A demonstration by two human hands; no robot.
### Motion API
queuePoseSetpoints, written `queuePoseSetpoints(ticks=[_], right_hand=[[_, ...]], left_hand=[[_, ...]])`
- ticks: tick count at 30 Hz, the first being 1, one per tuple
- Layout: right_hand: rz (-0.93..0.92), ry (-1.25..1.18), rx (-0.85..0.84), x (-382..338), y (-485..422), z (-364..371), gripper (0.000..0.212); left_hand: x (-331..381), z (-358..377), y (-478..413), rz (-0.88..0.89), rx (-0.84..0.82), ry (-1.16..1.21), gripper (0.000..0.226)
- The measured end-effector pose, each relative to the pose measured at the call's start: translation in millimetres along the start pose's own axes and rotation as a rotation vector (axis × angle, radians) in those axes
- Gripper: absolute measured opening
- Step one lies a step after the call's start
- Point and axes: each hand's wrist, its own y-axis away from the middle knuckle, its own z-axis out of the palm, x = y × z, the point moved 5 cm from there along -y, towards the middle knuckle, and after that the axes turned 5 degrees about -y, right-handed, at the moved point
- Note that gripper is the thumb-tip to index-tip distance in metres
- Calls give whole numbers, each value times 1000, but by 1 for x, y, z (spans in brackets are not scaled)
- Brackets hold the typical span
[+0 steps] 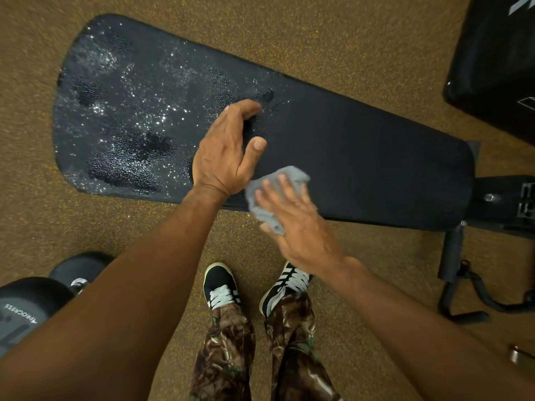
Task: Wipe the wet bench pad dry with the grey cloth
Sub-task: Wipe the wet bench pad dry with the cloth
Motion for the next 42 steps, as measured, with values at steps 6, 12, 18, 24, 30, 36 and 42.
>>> queuePoseSetpoints(ticks=[6, 12, 18, 24, 30, 36, 42], right_hand=[[-233, 166, -91, 14, 19, 2, 64], [-122, 95, -13, -6, 4, 12, 61], [-116, 128, -62, 26, 36, -4, 55], [-23, 120, 58, -9, 13, 13, 55], [-92, 245, -56, 31, 48, -2, 54], [-55, 121, 41, -24, 5, 21, 58], [-183, 262, -83, 12, 33, 9, 63]], left_hand=[[-1, -1, 0, -13, 4, 16, 86], [1, 0, 1, -16, -5, 1, 88], [1, -1, 0, -7, -10, -18, 85], [1, 0, 0, -2, -3, -29, 84], [2, 0, 1, -8, -1, -33, 83], [1, 0, 1, -10, 9, -3, 80], [0, 0, 0, -23, 13, 12, 80]])
